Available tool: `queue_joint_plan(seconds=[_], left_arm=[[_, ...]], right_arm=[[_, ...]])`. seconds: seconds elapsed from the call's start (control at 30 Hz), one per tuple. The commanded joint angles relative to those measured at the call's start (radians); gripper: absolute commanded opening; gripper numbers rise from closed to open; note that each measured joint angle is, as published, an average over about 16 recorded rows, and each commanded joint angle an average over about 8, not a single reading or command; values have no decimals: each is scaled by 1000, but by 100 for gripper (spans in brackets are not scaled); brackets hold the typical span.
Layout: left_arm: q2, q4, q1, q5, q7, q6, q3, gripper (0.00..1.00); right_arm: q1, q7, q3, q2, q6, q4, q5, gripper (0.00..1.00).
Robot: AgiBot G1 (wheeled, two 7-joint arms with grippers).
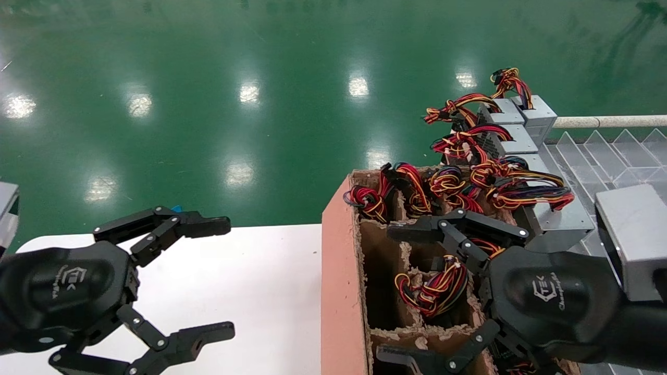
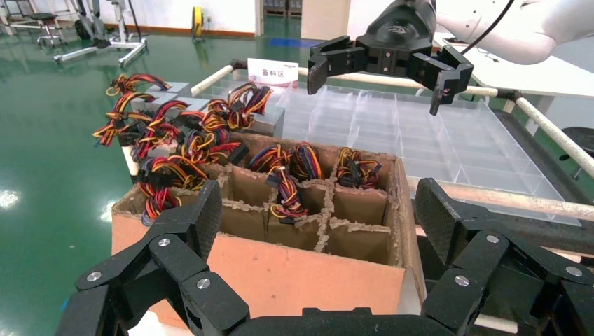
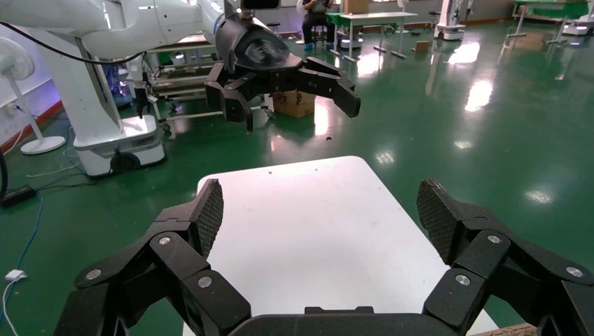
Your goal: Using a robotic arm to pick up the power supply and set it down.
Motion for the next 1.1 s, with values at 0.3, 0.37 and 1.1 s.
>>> queue_joint_plan(seconds=[0.3,0.37,1.1], left_arm=[[0,0,0,0,0,0,0,0],[0,0,0,0,0,0,0,0],[0,0,0,0,0,0,0,0]], right_arm=[[23,-55,-14,-51,50,-56,-64,100],[37,-83,-21,-79,73,-90,-91,100],[282,-406,-144,-389,271,-576,-411,0]])
